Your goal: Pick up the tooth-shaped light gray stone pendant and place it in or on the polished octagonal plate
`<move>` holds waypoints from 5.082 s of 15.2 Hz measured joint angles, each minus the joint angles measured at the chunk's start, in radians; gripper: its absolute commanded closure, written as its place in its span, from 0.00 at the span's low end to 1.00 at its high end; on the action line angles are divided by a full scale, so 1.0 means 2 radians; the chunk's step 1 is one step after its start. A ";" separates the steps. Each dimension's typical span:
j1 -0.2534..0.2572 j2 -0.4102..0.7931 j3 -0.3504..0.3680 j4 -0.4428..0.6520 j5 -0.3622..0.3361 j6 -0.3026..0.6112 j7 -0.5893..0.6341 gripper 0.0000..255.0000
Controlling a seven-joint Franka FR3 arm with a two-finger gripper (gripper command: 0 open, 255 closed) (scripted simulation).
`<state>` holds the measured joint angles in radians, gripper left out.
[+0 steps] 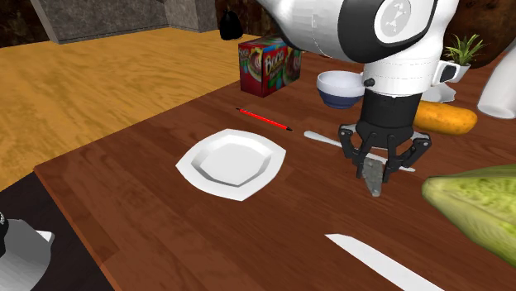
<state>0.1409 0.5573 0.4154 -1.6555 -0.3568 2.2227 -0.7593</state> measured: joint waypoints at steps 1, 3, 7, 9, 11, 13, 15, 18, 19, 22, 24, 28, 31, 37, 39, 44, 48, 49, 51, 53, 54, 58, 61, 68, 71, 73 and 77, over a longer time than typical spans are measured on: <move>-0.001 -0.002 0.001 0.001 0.002 -0.004 -0.001 1.00; -0.003 -0.008 0.002 0.004 0.005 -0.012 -0.004 1.00; -0.004 -0.020 0.007 0.012 0.012 -0.032 -0.009 1.00; -0.005 -0.025 0.009 0.018 0.015 -0.042 -0.012 1.00; -0.006 -0.030 0.010 0.024 0.019 -0.053 -0.015 1.00; -0.007 -0.034 0.012 0.032 0.022 -0.064 -0.019 1.00; -0.007 -0.039 0.014 0.038 0.025 -0.075 -0.020 1.00; -0.007 -0.047 0.016 0.045 0.029 -0.088 -0.023 1.00; -0.010 -0.057 0.018 0.032 0.032 -0.085 -0.023 1.00; -0.022 -0.108 0.028 -0.037 0.050 -0.065 -0.020 1.00; -0.030 -0.148 0.035 -0.091 0.065 -0.046 -0.019 1.00; -0.039 -0.230 0.049 -0.186 0.105 -0.022 -0.025 1.00; -0.039 -0.291 0.054 -0.248 0.140 -0.013 -0.037 1.00; -0.015 -0.413 0.053 -0.361 0.213 -0.007 -0.060 1.00; -0.001 -0.448 0.053 -0.394 0.233 -0.007 -0.061 1.00; 0.003 -0.447 0.059 -0.424 0.237 0.024 -0.057 1.00; -0.002 -0.428 0.065 -0.437 0.229 0.055 -0.051 1.00; -0.002 -0.423 0.069 -0.441 0.228 0.064 -0.046 1.00; -0.005 -0.414 0.071 -0.448 0.223 0.079 -0.043 1.00; -0.007 -0.405 0.075 -0.455 0.219 0.094 -0.038 1.00; -0.009 -0.399 0.077 -0.457 0.215 0.102 -0.035 1.00; -0.010 -0.393 0.080 -0.461 0.212 0.111 -0.031 1.00; -0.010 -0.392 0.080 -0.461 0.211 0.111 -0.031 1.00; -0.010 -0.392 0.080 -0.461 0.211 0.111 -0.031 0.00; -0.002 -0.423 0.070 -0.447 0.228 0.070 -0.045 0.00; 0.003 -0.441 0.065 -0.440 0.237 0.046 -0.051 0.00; 0.005 -0.446 0.063 -0.436 0.239 0.037 -0.053 0.00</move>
<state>0.1504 -0.3354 0.5417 -2.5278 0.1216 2.2966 -0.8652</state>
